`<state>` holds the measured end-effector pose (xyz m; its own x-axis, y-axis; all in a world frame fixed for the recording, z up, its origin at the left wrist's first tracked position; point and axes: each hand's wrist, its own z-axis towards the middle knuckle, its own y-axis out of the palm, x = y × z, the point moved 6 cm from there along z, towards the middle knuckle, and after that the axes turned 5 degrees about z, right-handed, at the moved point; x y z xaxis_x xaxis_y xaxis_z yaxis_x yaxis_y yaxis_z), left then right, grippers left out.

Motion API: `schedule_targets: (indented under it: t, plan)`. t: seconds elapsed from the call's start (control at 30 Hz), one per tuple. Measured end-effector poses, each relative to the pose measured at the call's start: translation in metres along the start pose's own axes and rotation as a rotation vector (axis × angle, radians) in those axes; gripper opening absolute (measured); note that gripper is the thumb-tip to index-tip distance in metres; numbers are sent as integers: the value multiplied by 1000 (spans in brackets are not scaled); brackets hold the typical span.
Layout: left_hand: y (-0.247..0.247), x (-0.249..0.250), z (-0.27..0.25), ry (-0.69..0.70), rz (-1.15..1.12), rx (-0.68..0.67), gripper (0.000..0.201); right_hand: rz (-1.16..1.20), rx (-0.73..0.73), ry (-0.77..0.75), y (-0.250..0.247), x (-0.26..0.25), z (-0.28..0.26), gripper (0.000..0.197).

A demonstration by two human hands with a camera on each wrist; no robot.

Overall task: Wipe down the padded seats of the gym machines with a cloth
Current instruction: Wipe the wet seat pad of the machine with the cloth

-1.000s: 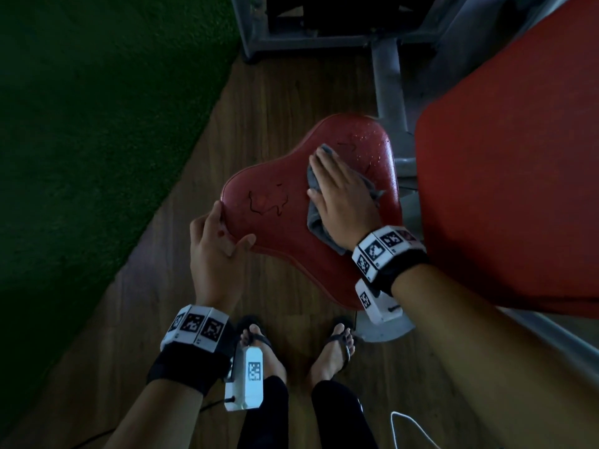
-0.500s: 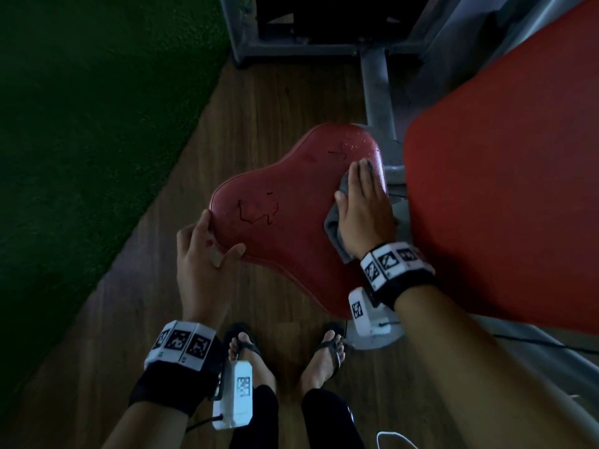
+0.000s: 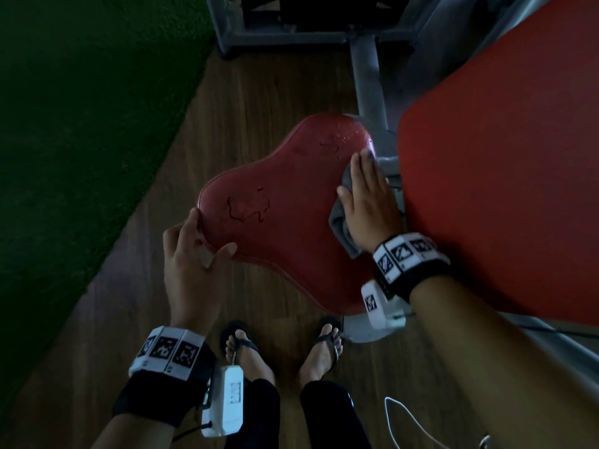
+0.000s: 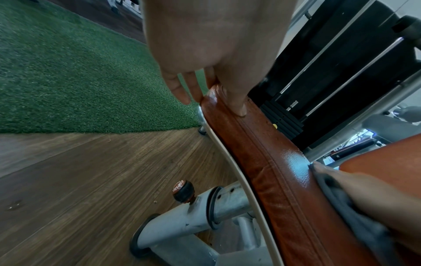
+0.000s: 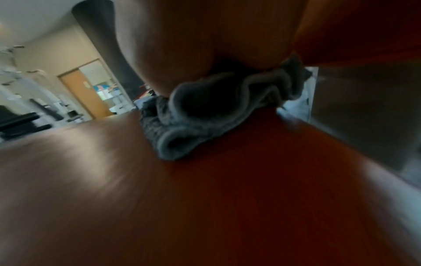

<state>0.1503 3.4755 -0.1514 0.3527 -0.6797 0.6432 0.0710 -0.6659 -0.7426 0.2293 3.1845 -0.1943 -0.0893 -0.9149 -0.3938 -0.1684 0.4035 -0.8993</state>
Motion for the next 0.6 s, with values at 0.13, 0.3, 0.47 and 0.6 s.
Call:
schedule_targets:
  t: [0.13,0.3,0.47,0.6]
  plan:
    - [1,2,-2,4,2,-1,78,37,22,155,-4,9,23,63]
    - [1,0,-1,2,-29,-6,78,93,38,269,-7,14,-6,64]
    - [1,-3,-1,-26,-42,-11,79,191,-27,384,-9,21,-51,64]
    - [1,-2,-1,-25,-50,-10,79,219,12,400,-6,25,-33,59]
